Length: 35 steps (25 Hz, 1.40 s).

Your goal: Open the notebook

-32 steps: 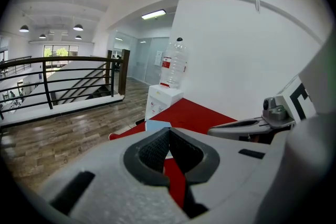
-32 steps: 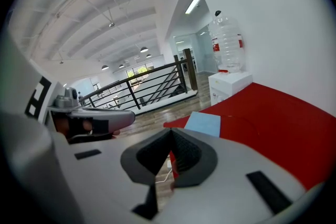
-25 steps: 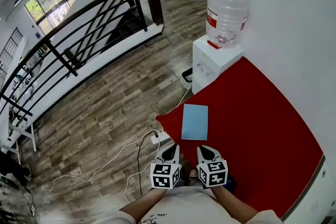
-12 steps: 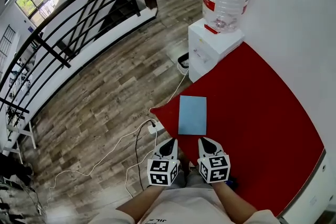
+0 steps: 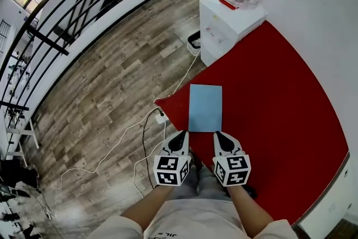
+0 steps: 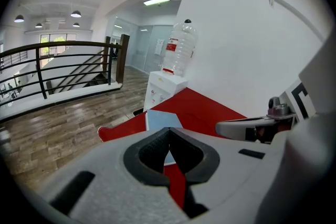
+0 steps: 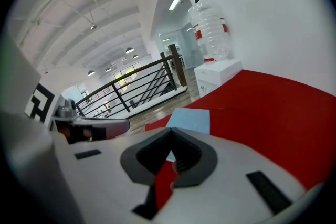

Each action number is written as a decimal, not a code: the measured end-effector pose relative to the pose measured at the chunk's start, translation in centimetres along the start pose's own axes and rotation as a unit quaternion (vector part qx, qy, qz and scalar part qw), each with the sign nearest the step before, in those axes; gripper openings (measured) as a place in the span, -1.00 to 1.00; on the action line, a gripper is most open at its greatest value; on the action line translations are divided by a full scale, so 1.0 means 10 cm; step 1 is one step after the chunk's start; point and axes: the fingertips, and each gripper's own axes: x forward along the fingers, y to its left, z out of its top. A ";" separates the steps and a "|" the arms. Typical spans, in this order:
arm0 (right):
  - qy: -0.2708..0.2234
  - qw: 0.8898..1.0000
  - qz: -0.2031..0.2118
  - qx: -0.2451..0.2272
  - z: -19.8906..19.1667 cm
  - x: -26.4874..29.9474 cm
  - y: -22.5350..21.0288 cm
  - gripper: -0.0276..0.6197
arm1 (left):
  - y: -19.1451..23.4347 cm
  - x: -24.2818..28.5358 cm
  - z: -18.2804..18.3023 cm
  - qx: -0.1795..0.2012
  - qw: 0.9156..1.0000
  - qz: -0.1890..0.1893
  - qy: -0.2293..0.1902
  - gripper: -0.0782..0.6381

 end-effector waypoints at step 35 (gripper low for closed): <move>0.028 0.999 -0.001 0.034 -0.39 0.62 -0.16 -0.90 | 0.42 1.29 -0.81 -0.090 0.986 -0.036 0.136 -0.43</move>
